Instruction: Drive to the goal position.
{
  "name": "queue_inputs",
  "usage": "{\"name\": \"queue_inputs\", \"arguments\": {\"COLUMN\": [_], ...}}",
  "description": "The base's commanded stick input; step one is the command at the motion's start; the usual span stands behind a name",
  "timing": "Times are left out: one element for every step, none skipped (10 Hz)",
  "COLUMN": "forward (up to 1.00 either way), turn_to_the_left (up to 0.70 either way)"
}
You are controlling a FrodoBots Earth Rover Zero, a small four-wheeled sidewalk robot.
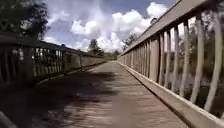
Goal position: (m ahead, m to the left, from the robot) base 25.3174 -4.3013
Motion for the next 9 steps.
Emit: {"name": "queue_inputs", "arguments": {"forward": [0.85, 0.85, 0.85, 0.85, 0.85, 0.85, 0.85, 0.85, 0.85], "turn_to_the_left": [0.0, 0.0, 0.0, 0.0, 0.0, 0.0, 0.0, 0.0, 0.0]}}
